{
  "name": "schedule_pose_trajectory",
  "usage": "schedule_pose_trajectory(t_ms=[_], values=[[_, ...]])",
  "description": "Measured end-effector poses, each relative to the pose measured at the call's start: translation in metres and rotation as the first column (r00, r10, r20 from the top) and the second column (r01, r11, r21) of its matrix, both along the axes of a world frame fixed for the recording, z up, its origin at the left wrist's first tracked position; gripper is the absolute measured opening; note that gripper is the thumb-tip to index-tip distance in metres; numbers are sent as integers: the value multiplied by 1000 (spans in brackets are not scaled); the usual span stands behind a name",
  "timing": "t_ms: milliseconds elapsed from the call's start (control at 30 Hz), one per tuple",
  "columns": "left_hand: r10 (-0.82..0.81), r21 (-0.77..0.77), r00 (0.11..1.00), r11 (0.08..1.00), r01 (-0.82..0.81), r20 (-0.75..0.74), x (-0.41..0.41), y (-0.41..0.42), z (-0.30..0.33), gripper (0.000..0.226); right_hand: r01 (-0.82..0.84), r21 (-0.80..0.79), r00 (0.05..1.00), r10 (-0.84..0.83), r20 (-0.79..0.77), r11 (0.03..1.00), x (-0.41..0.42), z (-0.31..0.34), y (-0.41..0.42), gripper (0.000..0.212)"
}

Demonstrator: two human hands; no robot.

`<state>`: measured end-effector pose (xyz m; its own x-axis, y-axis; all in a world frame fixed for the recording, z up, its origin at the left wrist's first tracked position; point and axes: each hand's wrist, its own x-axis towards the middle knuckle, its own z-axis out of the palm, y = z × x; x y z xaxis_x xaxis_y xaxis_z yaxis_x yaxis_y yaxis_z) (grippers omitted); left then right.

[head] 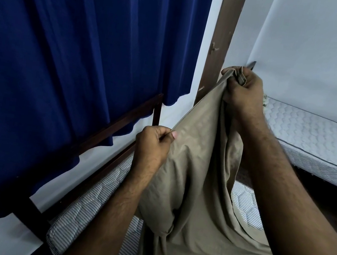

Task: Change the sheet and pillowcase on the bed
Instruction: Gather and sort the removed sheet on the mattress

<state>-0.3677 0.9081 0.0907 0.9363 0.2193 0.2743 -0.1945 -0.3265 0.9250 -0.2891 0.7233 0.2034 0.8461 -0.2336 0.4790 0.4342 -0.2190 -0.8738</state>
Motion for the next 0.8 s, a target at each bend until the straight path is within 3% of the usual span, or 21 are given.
schedule_pose_trajectory(t_ms=[133,200,233,267,300,333,367,400,433,500,600,700,800], values=[[108,73,993,991,-112,57,3,6,4,30,42,-98,998,-37,58,994,-12,-2,2,24],[140,-32,990,990,-139,30,10,11,5,30,-120,-202,989,135,62,972,-30,-2,-1,22],[134,-159,991,978,-134,-11,16,15,6,29,-304,-315,949,314,-21,899,-37,-5,-8,17],[120,-310,991,941,-131,-55,23,19,7,30,-531,-430,844,501,-192,730,-43,-8,-16,14],[115,-431,989,891,-144,-93,29,24,8,31,-723,-473,687,595,-417,503,-49,-10,-24,23],[110,-506,988,849,-151,-110,35,28,8,28,-864,-403,500,609,-616,302,-53,-15,-30,41],[119,-524,987,837,-160,-111,38,29,10,25,-936,-290,350,612,-709,199,-55,-21,-36,62],[119,-516,989,844,-147,-87,39,28,12,22,-957,-215,291,654,-699,196,-55,-26,-38,79],[106,-499,993,859,-116,-48,38,24,15,19,-944,-205,330,705,-628,260,-55,-31,-37,87],[51,-457,999,888,-39,15,33,11,20,19,-836,-242,548,727,-414,492,-51,-39,-27,82],[-67,-393,993,914,99,95,27,-7,24,15,-568,-357,823,513,-244,741,-37,-46,-1,54],[-168,-280,974,938,206,154,22,-13,28,14,-389,-381,921,363,-142,839,-35,-55,22,28],[-179,-193,964,957,217,195,22,-10,30,16,-459,-429,887,425,-177,778,-36,-54,22,30]])
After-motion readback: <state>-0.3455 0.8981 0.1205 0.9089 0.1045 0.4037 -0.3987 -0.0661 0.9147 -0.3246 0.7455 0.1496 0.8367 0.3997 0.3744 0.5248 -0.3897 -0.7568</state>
